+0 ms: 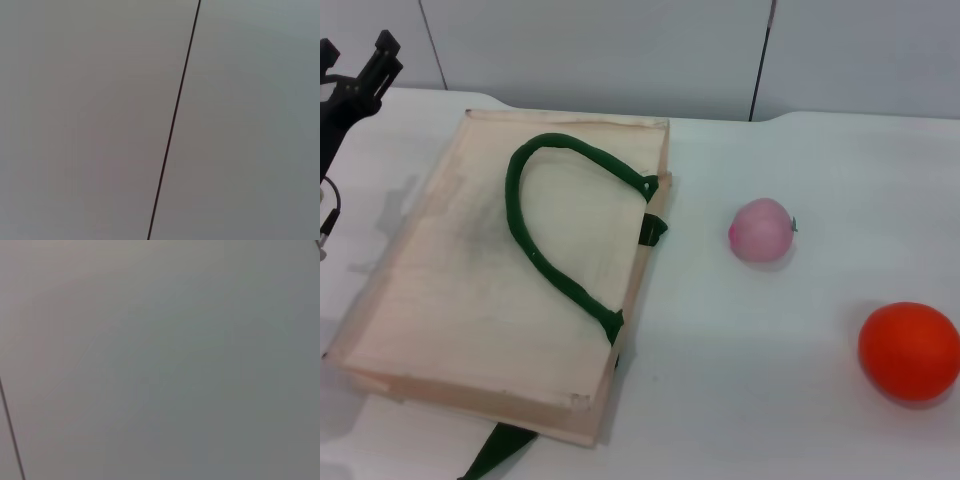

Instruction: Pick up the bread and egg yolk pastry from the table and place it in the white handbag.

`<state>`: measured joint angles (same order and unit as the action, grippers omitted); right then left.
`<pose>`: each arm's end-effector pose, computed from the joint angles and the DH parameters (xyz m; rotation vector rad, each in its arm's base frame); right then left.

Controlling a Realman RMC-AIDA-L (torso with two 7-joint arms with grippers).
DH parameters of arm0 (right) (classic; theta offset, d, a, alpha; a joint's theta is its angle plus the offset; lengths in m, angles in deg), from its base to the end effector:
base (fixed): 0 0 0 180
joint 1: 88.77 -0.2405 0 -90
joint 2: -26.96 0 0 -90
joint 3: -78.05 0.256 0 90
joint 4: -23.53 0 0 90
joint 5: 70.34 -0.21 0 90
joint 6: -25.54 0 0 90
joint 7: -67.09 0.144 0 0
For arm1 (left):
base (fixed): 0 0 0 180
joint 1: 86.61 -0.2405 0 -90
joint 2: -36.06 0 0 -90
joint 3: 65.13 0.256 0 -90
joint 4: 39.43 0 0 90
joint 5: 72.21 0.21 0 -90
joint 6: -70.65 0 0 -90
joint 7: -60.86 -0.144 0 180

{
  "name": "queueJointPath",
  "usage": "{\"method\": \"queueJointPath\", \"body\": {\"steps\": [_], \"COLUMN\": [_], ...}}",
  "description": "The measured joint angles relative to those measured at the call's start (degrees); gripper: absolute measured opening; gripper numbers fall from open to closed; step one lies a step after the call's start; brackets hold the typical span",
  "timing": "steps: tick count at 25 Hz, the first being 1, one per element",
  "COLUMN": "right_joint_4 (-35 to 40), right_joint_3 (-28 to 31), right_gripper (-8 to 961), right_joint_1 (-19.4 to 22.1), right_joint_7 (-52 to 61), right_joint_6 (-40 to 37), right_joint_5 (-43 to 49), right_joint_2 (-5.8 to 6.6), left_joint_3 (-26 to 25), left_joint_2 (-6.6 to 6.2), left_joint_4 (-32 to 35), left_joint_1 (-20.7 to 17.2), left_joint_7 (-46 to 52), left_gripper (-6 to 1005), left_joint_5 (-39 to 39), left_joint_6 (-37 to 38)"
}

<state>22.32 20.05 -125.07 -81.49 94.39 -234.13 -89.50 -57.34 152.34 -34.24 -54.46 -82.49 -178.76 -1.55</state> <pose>0.3140 0.3851 0.0386 -1.4352 0.7101 0.9883 -0.3263 0.3688 0.0557 -1.4973 -0.6423 -0.9932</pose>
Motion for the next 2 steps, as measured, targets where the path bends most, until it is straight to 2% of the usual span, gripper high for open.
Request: {"method": "queueJointPath", "body": {"steps": [2], "right_joint_4": [0.0], "right_joint_3": [0.23], "right_gripper": [894], "right_joint_1": [-0.13], "right_joint_7": [0.0], "right_joint_6": [-0.43], "right_joint_5": [-0.2], "right_joint_2": [0.01], "left_joint_3": [0.03], "left_joint_2": [0.0], "left_joint_4": [0.0], "left_joint_1": [0.04], "left_joint_7": [-0.03], "left_gripper": [880], "left_joint_5": [0.0], "left_joint_6": [0.14]}}
